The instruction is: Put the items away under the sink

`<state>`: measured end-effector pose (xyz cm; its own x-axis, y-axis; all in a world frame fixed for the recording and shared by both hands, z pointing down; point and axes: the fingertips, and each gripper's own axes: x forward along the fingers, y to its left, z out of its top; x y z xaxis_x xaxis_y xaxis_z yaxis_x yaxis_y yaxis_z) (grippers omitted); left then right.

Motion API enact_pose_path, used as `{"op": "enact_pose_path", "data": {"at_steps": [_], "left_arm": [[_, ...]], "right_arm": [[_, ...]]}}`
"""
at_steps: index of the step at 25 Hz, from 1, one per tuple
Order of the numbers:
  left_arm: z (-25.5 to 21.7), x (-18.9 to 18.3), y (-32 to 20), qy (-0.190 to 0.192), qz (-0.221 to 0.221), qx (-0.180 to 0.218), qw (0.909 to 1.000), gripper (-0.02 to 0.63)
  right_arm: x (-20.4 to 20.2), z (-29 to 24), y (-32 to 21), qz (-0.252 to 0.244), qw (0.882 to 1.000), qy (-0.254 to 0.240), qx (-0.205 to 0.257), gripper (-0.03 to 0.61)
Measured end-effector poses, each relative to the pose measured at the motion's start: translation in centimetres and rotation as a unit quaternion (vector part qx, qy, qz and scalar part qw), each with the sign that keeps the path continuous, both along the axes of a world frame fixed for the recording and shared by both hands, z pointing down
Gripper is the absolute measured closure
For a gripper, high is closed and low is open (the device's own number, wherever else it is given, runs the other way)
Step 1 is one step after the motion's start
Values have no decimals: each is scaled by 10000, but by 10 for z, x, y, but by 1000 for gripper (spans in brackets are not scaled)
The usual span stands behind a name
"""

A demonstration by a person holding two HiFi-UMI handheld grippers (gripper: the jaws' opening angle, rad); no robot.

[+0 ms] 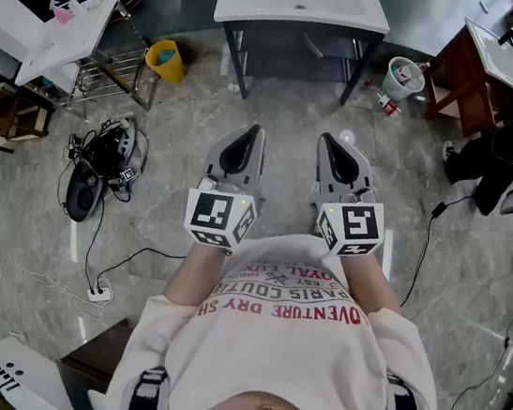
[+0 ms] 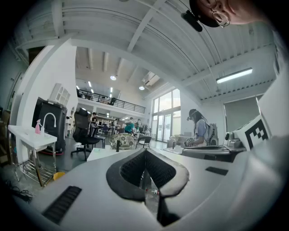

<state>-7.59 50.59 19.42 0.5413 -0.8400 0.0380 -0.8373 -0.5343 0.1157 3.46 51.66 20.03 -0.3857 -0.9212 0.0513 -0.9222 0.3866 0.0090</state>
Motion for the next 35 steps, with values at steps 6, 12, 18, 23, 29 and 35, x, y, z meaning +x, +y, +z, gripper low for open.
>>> {"op": "enact_pose_path", "data": {"at_steps": [6,12,18,23,29,35], "left_arm": [[2,-4,-9,12,-5,-20,10000,591],[4,-6,-16,37,16,-47,10000,591],[10,-10,-29,96,-9,-135,9999,591],[22,-14,-54,94,-146,-244,9996,591],[28,-18,-115,59,-415,-246,9988,591],[21,-9,-207,59,-582,-254,9980,591]], "right_arm": [[-3,3,-7,-12,10000,26,-34,554],[-6,2,-13,4,10000,-67,-13,554],[-5,8,-27,43,9996,-223,-141,554],[-8,19,-58,-120,9993,-275,-236,554],[-12,28,-127,-432,9983,-300,-234,554],[-4,19,-229,-637,9970,-365,-223,554]]}}
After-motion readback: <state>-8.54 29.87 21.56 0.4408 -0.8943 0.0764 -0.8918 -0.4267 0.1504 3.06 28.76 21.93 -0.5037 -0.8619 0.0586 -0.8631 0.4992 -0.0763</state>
